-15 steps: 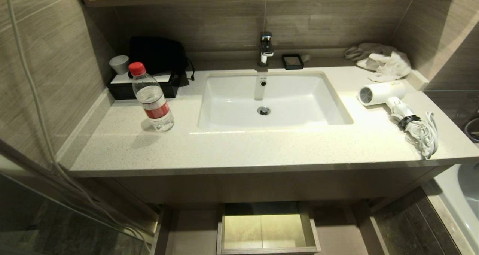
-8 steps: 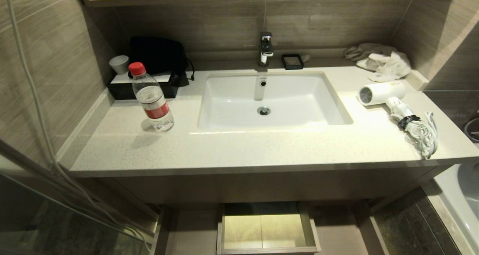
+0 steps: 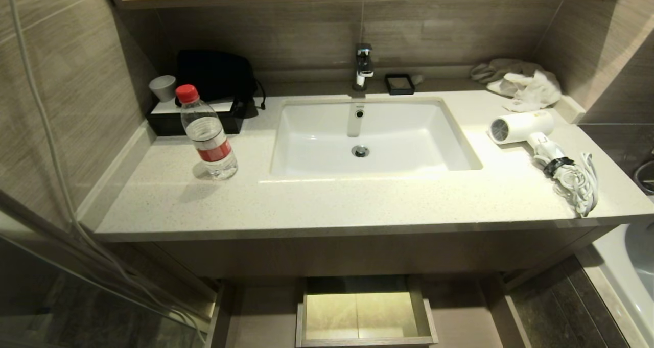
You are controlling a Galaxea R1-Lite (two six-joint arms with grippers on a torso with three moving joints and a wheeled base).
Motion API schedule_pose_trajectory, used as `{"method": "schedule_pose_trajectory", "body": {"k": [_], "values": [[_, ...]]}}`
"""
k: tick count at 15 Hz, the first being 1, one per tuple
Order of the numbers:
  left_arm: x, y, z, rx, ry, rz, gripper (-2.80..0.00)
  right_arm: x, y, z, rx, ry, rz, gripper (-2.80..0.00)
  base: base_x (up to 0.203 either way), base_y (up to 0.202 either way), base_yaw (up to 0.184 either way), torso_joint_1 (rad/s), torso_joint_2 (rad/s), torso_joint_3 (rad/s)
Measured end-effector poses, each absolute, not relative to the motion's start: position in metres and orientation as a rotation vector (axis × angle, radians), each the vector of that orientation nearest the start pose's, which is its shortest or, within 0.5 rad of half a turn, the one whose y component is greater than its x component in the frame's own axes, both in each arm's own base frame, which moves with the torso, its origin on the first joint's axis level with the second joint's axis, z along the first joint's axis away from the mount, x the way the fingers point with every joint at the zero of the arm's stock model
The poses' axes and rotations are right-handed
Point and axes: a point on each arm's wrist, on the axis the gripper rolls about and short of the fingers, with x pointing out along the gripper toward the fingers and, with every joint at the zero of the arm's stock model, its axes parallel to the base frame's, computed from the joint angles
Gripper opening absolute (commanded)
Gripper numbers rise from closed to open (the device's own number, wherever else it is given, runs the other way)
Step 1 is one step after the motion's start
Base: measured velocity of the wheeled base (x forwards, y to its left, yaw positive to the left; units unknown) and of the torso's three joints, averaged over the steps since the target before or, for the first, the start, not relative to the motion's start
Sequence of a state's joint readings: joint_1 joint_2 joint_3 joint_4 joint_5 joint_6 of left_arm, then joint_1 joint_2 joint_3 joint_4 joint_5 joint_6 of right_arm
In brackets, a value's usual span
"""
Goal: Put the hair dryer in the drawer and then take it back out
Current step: Pick up the hairdryer
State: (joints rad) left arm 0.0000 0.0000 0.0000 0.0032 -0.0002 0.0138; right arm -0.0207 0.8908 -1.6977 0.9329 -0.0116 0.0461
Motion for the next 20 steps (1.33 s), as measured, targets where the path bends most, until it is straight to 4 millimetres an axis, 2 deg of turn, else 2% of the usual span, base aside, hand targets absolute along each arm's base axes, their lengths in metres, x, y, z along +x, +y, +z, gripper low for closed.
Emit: {"method": "schedule_pose_trajectory", "body": {"k": [3,6,9,14,20], "values": [[-0.023,0.0,0.075,0.013,0.003,0.0,-2.8,0.033,-0.001,0.415,0.087,0.264,-0.053,-2.8,0.0,0.0,0.0,0.0,0.0,0.0],[-0.023,0.0,0.075,0.013,0.002,0.0,-2.8,0.082,-0.005,0.413,0.119,0.394,-0.081,-2.8,0.0,0.0,0.0,0.0,0.0,0.0],[-0.023,0.0,0.075,0.014,0.003,0.0,-2.8,0.118,-0.016,0.399,0.031,0.546,-0.132,-2.8,0.0,0.0,0.0,0.0,0.0,0.0],[-0.023,0.0,0.075,0.014,0.003,0.0,-2.8,0.173,-0.05,0.373,-0.2,0.759,-0.172,-2.8,0.0,0.0,0.0,0.0,0.0,0.0],[-0.023,0.0,0.075,0.013,0.003,0.0,-2.8,0.233,-0.074,0.341,-0.25,0.884,-0.151,-2.8,0.0,0.0,0.0,0.0,0.0,0.0]]}}
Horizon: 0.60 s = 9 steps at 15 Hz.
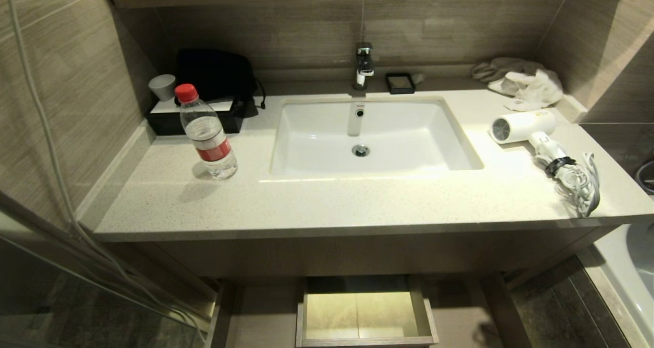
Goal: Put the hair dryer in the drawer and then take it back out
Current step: Pick up the hairdryer
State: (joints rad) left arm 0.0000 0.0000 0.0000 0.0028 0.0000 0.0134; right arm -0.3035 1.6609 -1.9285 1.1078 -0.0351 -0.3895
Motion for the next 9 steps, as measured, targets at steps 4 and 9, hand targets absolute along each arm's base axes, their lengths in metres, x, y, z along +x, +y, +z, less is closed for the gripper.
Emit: {"method": "schedule_pose_trajectory", "body": {"k": [4,9], "values": [[-0.023,0.0,0.075,0.014,0.003,0.0,-2.8,0.276,-0.064,0.336,-0.399,0.779,-0.201,-2.8,0.0,0.0,0.0,0.0,0.0,0.0],[-0.023,0.0,0.075,0.014,0.003,0.0,-2.8,0.299,-0.06,0.323,-0.447,0.796,-0.215,-2.8,0.0,0.0,0.0,0.0,0.0,0.0]]}}
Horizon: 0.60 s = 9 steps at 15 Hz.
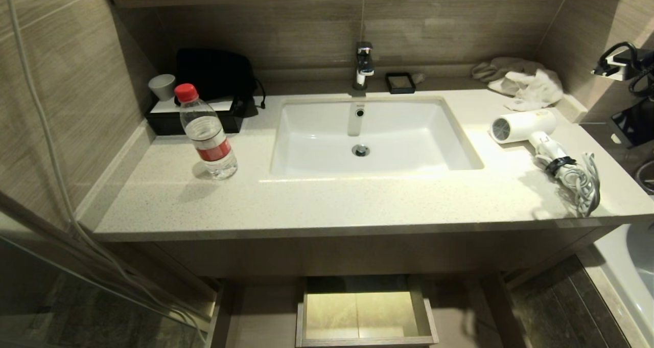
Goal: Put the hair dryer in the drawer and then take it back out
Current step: Pick up the hairdryer
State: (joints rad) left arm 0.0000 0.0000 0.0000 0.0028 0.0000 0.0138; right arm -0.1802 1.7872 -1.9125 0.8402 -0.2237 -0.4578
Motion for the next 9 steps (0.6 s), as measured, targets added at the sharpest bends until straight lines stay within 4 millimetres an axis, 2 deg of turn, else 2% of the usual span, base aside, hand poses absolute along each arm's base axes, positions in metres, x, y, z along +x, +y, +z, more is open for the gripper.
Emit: {"method": "schedule_pose_trajectory", "body": {"k": [7,8,9], "values": [[-0.023,0.0,0.075,0.013,0.003,0.0,-2.8,0.328,-0.057,0.3,-0.476,0.814,-0.155,-2.8,0.0,0.0,0.0,0.0,0.0,0.0],[-0.023,0.0,0.075,0.013,0.003,0.0,-2.8,0.332,-0.057,0.297,-0.482,0.811,-0.153,0.0,0.0,0.0,0.0,0.0,0.0,0.0],[-0.023,0.0,0.075,0.013,0.003,0.0,-2.8,0.337,-0.057,0.295,-0.496,0.801,-0.148,0.0,0.0,0.0,0.0,0.0,0.0,0.0]]}}
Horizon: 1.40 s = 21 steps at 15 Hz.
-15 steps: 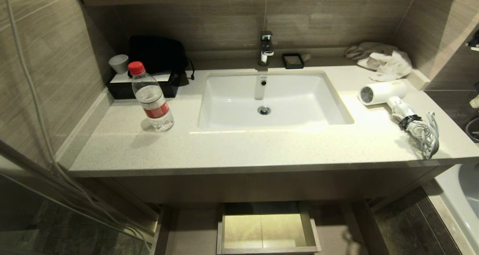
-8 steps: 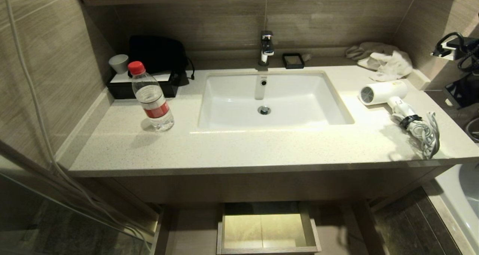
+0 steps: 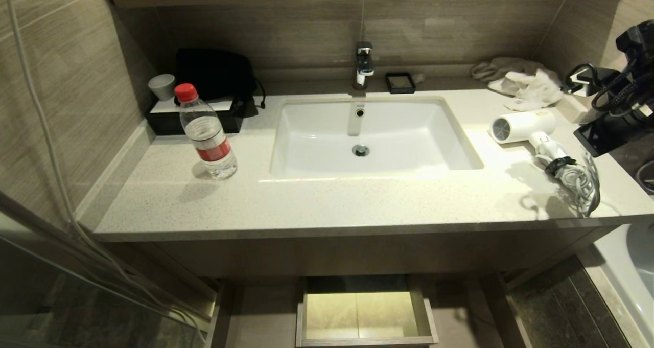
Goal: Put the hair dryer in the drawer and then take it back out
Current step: Pick up the hairdryer
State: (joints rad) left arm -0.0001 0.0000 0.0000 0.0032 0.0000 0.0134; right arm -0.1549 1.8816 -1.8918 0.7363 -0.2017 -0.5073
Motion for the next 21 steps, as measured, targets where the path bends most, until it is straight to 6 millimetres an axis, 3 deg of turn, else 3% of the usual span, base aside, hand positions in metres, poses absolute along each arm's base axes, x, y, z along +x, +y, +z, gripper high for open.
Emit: {"method": "schedule_pose_trajectory", "body": {"k": [21], "values": [[-0.023,0.0,0.075,0.013,0.003,0.0,-2.8,0.399,-0.071,0.249,-0.455,0.764,-0.193,0.0,0.0,0.0,0.0,0.0,0.0,0.0]]}}
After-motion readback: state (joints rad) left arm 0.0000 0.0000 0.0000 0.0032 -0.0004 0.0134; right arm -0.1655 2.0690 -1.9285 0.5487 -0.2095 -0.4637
